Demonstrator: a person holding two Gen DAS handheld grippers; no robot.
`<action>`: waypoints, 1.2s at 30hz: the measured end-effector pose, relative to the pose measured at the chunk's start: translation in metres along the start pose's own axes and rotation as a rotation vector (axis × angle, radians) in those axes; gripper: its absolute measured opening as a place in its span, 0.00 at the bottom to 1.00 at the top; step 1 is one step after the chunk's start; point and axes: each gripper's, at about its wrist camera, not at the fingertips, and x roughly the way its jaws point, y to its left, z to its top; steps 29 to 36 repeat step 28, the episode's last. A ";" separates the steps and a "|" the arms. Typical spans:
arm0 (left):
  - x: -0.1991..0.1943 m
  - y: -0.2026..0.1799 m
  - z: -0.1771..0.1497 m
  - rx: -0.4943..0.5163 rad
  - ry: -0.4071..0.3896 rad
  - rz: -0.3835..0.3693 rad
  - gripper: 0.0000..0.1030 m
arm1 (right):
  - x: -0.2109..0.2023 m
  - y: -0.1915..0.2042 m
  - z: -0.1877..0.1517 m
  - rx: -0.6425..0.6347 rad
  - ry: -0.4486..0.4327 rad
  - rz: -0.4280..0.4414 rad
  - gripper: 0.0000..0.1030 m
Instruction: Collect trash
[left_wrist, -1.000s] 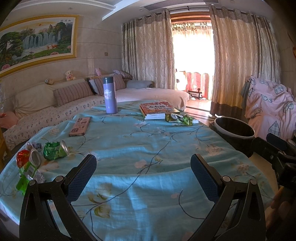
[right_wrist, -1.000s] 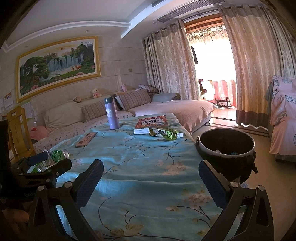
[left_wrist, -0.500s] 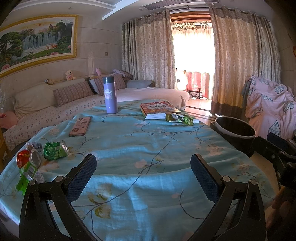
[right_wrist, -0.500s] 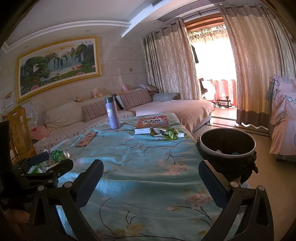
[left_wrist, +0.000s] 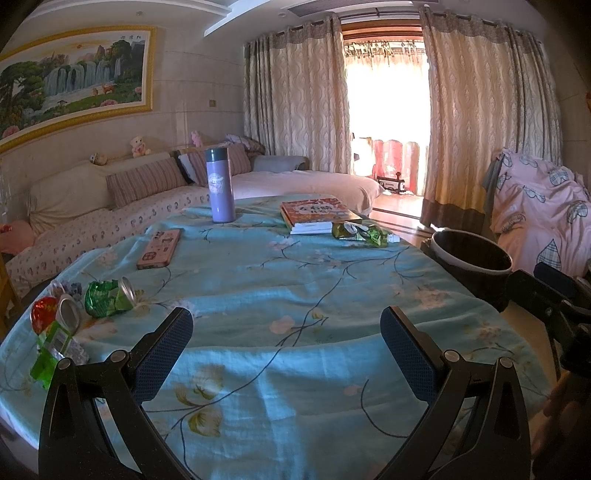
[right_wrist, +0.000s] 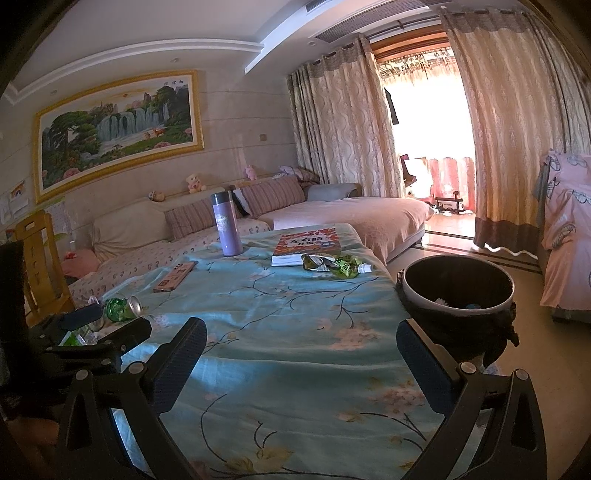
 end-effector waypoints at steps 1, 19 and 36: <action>0.000 0.000 0.000 0.000 0.001 0.000 1.00 | 0.000 0.000 0.000 0.000 0.001 0.000 1.00; 0.008 -0.002 0.000 0.002 0.020 -0.022 1.00 | 0.004 -0.006 0.000 0.007 0.018 -0.002 1.00; 0.021 -0.001 0.001 -0.007 0.052 -0.039 1.00 | 0.017 -0.009 0.002 0.010 0.054 -0.020 1.00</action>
